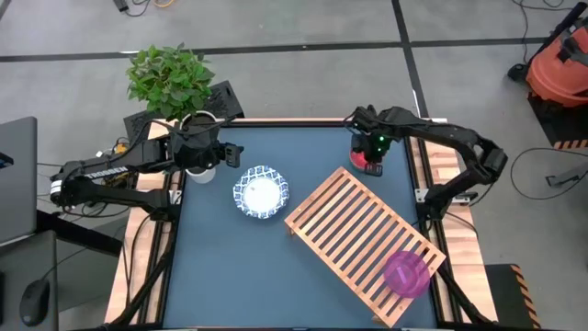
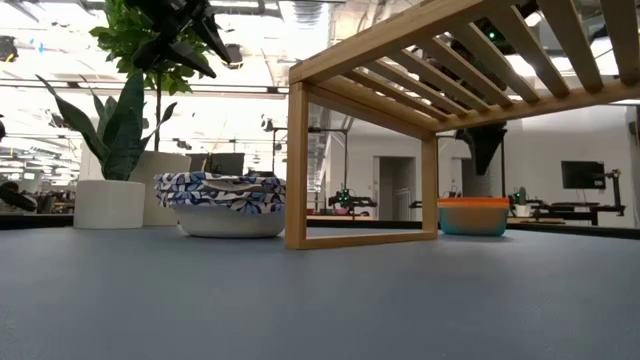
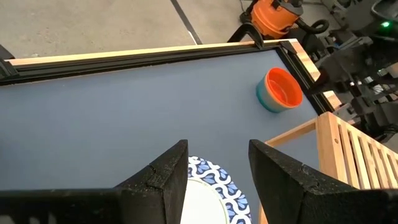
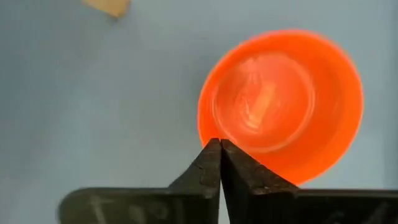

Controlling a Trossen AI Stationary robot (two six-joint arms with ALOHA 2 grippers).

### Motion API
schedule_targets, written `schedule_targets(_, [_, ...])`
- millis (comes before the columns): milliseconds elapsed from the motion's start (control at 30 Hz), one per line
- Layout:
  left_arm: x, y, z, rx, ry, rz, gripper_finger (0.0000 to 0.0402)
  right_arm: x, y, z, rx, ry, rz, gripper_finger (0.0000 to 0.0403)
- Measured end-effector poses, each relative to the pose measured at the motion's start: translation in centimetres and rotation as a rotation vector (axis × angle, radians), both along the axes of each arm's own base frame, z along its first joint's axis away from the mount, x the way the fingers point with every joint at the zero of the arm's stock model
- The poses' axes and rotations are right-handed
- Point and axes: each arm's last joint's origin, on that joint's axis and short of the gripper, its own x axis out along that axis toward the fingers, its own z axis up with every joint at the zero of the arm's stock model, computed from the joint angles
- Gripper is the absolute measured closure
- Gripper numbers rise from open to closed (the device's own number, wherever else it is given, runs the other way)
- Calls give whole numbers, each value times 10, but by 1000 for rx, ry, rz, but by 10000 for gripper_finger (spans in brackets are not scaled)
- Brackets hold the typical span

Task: Place and stack bowls onto a shelf
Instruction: Stack the small red bowl on top of the small purple bowl on the shelf

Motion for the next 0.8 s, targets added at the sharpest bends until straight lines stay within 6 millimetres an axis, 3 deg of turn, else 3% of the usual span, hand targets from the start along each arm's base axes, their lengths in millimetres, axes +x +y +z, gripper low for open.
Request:
schedule_targets(200, [0,0,0,0,0,0,248,-4,3,-26,52,62,-3,260])
schedule_targets(333, [0,0,0,2,1,4,248,-7,5,-47,38,93,-15,218])
schedule_targets(467, [0,0,0,6,1,12,248,-6,3,-49,-4,75,-22,223])
schedule_targets(800, [0,1,0,6,-1,21,248,-5,2,-49,-14,72,43,279])
